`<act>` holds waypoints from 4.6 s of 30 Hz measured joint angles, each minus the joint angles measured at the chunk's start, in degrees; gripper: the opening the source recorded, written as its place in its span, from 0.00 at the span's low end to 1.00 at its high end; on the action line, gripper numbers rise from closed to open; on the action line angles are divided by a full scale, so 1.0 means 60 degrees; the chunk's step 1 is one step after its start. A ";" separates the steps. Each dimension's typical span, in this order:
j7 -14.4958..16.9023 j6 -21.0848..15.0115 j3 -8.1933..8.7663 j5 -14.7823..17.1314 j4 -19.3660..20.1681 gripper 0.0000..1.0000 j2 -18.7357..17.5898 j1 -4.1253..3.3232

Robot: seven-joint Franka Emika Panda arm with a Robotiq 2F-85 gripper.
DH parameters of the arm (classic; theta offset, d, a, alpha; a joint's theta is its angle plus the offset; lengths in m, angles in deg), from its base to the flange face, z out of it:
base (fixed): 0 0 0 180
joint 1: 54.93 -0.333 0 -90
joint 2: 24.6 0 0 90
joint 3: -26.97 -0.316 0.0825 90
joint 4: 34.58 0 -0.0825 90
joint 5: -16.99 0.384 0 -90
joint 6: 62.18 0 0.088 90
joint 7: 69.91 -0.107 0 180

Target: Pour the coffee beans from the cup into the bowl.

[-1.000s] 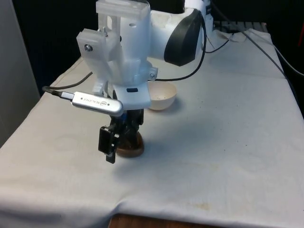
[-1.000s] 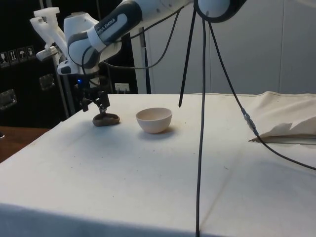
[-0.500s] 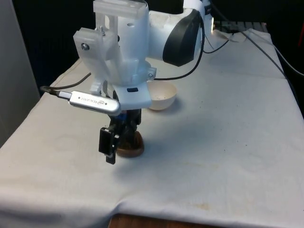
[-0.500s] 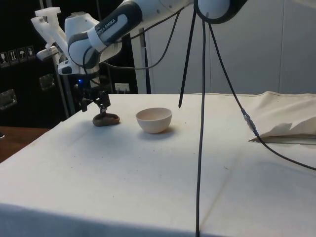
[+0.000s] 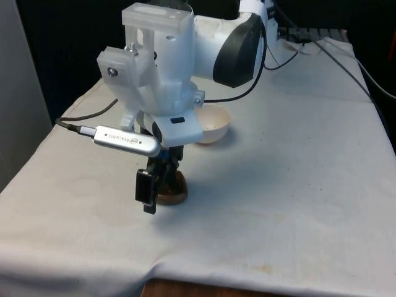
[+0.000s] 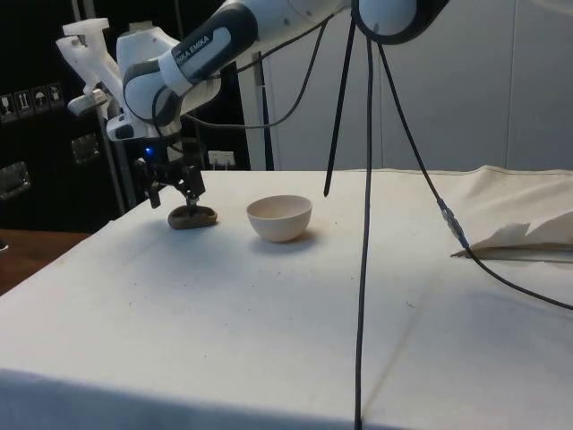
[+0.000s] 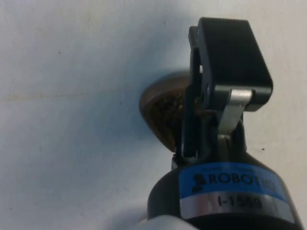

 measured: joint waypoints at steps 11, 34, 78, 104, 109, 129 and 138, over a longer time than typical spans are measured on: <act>0.0306 0.0516 0.0000 0.0000 -0.0172 1.00 0.0000 0.0000; 0.0697 0.1327 0.0000 0.0000 -0.0325 1.00 0.0000 -0.0019; 0.0993 0.0602 -0.0029 0.0057 -0.0468 0.16 -0.0239 -0.0038; 0.0993 0.0611 -0.0019 0.0057 -0.0477 0.04 -0.0239 -0.0038; 0.0993 0.0611 -0.0019 0.0067 -0.0477 0.04 -0.0239 -0.0038; 0.0726 0.1251 0.0000 0.0086 -0.0449 0.04 0.0210 0.0048; 0.0668 0.1824 0.0086 0.0086 -0.0411 0.04 0.0583 0.0076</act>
